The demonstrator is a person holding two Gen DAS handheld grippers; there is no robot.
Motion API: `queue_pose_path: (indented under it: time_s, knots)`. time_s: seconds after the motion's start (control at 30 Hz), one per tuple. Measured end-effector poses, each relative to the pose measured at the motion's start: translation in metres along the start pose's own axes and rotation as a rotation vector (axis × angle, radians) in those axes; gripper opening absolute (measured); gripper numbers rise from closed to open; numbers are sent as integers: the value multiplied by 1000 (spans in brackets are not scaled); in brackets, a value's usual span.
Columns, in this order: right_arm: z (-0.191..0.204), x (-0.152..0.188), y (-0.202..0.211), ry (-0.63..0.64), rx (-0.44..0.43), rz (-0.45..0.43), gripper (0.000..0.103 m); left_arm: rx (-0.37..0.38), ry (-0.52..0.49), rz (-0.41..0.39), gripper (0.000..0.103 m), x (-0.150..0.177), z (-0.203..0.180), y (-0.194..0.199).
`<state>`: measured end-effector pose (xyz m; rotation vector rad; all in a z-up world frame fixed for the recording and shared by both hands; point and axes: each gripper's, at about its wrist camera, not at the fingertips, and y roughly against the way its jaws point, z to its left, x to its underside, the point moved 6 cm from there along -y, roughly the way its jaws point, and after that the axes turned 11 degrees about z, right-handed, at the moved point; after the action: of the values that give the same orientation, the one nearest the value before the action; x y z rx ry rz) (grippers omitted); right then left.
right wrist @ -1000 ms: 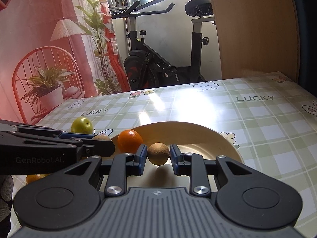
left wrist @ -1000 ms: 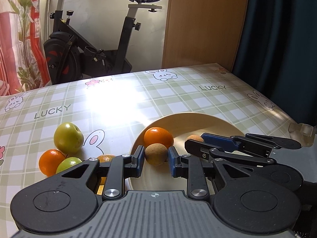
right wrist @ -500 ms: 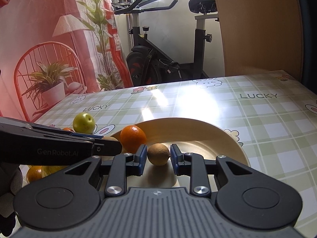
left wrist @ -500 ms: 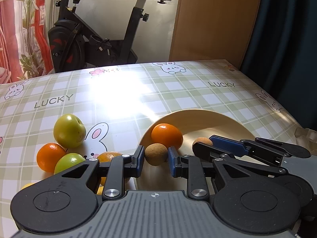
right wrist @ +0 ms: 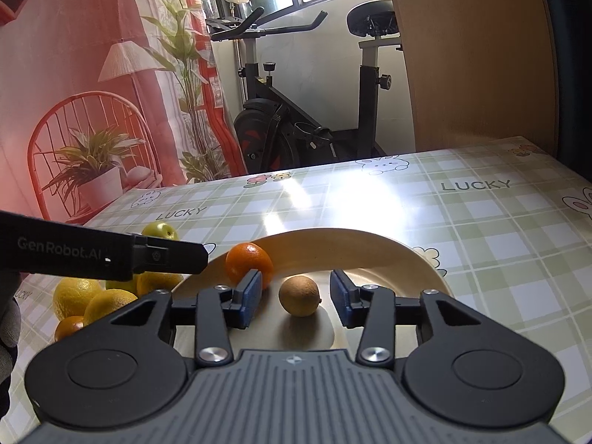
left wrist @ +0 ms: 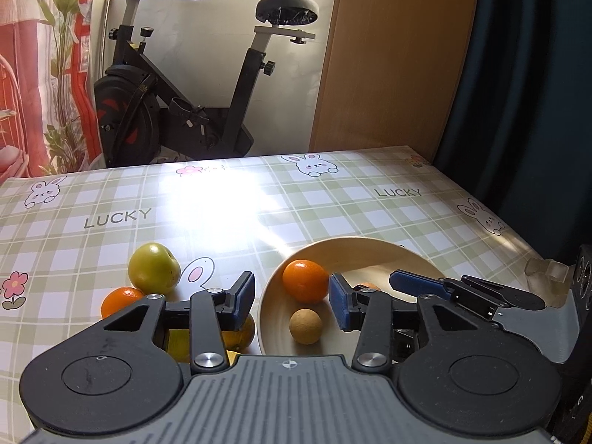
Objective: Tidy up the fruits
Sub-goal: 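Lower the kiwis onto the plate and open both grippers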
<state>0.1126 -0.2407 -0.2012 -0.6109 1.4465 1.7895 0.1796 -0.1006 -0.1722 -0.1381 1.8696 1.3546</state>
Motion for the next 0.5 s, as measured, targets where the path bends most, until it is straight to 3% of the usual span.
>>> queue_pose_path:
  time_s: [0.07,0.3,0.5]
  knots:
    - [0,0,3,-2,-5,-13,51,3,12,-21,47,3,3,12]
    - [8,4,16,14,15,-49,51,-10,116,-79,47,30,32,48]
    - [27,16,29,85,32,-78,51,-44,177,-71,47,53,61,66]
